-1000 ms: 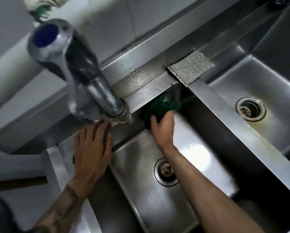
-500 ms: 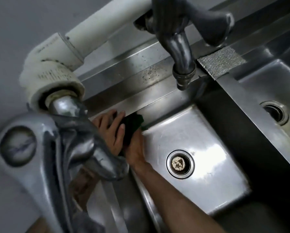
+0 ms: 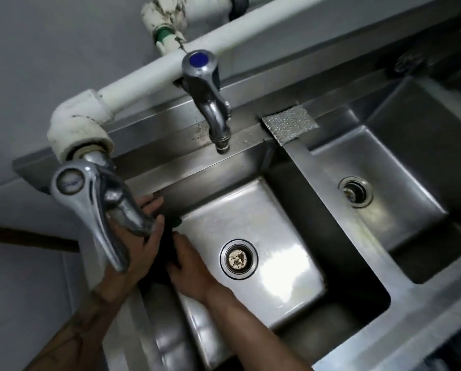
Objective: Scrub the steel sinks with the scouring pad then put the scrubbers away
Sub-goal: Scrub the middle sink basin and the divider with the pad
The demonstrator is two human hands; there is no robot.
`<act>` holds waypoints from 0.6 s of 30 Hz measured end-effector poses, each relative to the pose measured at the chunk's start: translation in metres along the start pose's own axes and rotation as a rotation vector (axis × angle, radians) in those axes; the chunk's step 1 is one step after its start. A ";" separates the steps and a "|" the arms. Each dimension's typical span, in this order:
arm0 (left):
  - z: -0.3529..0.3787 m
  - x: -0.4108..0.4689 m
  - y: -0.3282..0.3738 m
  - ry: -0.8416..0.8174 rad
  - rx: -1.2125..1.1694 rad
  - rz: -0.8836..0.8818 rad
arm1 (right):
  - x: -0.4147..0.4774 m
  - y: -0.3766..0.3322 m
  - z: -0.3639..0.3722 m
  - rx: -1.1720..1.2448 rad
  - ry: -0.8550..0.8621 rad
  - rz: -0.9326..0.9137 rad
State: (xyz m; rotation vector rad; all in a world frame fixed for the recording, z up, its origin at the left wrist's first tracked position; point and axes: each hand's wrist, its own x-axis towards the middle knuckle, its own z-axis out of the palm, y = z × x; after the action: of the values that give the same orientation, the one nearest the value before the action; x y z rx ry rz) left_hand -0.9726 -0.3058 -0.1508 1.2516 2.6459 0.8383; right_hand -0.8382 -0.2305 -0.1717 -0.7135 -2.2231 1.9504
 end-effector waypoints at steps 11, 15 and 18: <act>0.029 -0.053 0.180 -0.036 -0.232 0.026 | -0.140 -0.052 -0.165 0.048 0.172 0.136; 0.046 -0.045 0.252 0.002 -0.229 -0.007 | -0.167 -0.058 -0.235 0.074 0.144 0.128; 0.067 -0.040 0.299 0.049 -0.212 -0.048 | -0.179 -0.052 -0.292 0.121 0.088 0.139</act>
State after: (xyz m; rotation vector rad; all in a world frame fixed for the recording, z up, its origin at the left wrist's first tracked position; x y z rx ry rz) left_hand -0.7200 -0.1531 -0.0584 1.1248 2.5314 1.1205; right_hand -0.5856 -0.0408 -0.0300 -0.9398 -2.0351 2.0516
